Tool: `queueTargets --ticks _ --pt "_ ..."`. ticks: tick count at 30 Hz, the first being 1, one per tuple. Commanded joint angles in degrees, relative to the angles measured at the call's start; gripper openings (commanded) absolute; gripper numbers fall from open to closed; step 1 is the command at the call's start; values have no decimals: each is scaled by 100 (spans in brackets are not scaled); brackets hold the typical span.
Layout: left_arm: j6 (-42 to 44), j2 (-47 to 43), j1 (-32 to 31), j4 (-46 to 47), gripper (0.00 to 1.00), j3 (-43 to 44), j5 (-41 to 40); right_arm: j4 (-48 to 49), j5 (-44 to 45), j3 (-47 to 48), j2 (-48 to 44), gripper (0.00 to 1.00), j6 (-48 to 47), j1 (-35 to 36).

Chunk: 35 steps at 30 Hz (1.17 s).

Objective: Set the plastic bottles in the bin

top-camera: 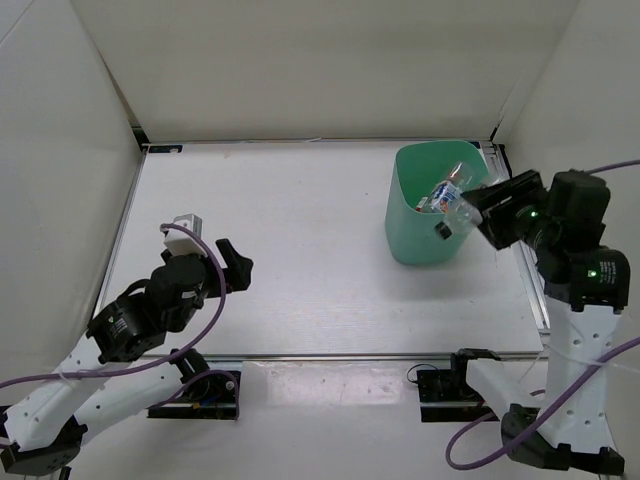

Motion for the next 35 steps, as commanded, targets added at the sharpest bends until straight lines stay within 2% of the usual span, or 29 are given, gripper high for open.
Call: queueTargets --ticks 1,6,7,8,13,14,15,16,18,21,26,29,35 --pt "68 111 1 212 100 -18 102 561 611 513 668 24 -621 12" --pt "121 217 1 212 100 35 155 1921 822 840 1661 24 -1183 82" --pt "121 217 1 212 100 87 155 2056 918 927 1794 27 -1281 265" --pt "121 217 1 160 100 88 155 2162 1198 980 1944 31 -1395 345" --pt "121 217 1 -86 100 281 93 2164 1429 1463 3016 40 -2045 862" --pt "68 217 1 -147 100 281 33 2050 1533 1585 3139 46 -2046 960" --pt "7 217 1 -217 100 342 32 1909 1735 1813 3332 63 -2046 1161" --pt "6 165 1 -288 100 343 -20 1525 1980 1937 3403 72 -2046 1250" --pt "-160 164 1 -534 100 500 -82 1189 2631 2017 3404 100 -1713 1364" --pt "-309 25 1 -745 100 571 -197 757 2633 2017 3326 100 -1642 1365" --pt "-442 -274 1 -1158 100 624 -486 598 2685 1333 2676 100 -1590 1365" --pt "-573 -450 1 -1316 100 571 -784 729 2686 674 1852 100 -1536 1365" --pt "-574 -512 1 -1449 100 414 -1312 677 2861 -327 866 100 -1536 1365"
